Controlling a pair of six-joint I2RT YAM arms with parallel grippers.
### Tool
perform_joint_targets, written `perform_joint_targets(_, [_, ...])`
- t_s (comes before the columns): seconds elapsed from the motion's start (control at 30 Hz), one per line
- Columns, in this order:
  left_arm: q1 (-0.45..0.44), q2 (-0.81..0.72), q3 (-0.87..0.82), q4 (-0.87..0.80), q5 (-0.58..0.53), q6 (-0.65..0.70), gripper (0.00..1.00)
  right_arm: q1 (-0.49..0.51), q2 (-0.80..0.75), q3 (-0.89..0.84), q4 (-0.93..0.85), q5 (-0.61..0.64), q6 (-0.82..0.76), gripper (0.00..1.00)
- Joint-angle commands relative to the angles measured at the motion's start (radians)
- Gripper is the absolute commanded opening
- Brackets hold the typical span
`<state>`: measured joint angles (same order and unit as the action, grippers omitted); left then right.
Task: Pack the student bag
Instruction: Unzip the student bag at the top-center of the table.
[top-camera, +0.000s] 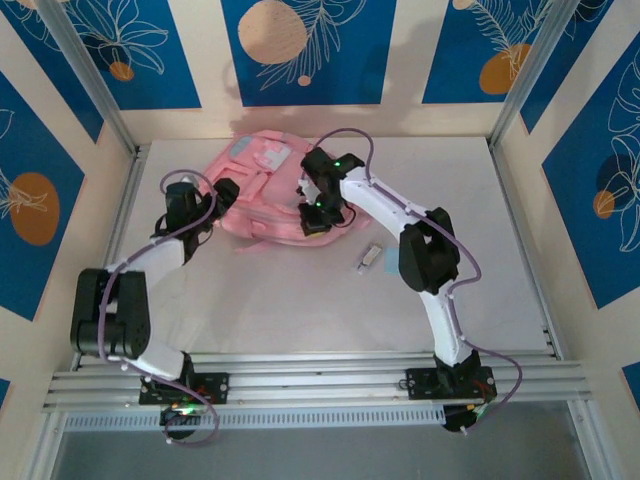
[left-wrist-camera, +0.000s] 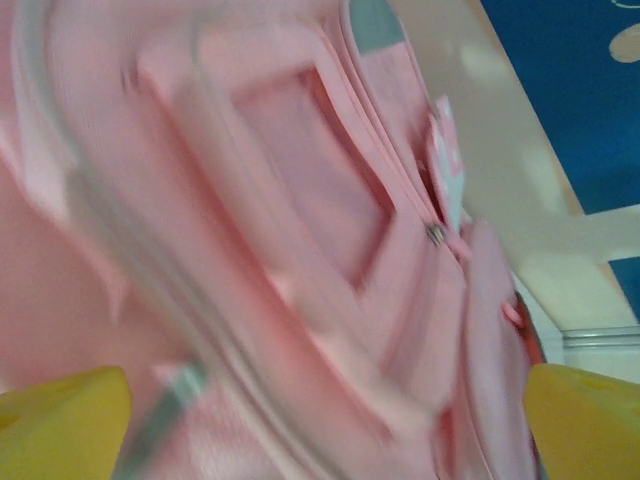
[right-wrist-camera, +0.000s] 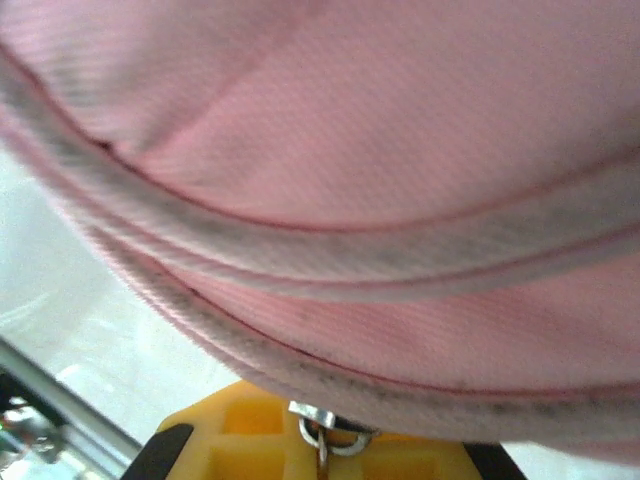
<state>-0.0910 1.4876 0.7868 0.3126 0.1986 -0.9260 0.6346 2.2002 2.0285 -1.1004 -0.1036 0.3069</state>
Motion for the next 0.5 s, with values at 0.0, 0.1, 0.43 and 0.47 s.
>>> perform_joint_targets(0.0, [-0.064,-0.137,-0.083,-0.046,-0.025,-0.086,1.0,0.038,0.039,0.103,0.075,-0.182,0.058,0.0])
perform_joint_targets(0.1, [-0.147,-0.244,-0.181,-0.056,-0.157,-0.182,1.0,0.048,0.066,0.151,0.122,-0.26,0.097,0.0])
perform_joint_targets(0.43, [-0.235,-0.161,-0.195,0.142,-0.203,-0.325,0.79,0.126,0.042,0.046,0.219,-0.396,0.149,0.0])
perform_joint_targets(0.47, [-0.24,-0.133,-0.202,0.181,-0.21,-0.34,0.72,0.13,0.028,0.015,0.23,-0.393,0.156,0.0])
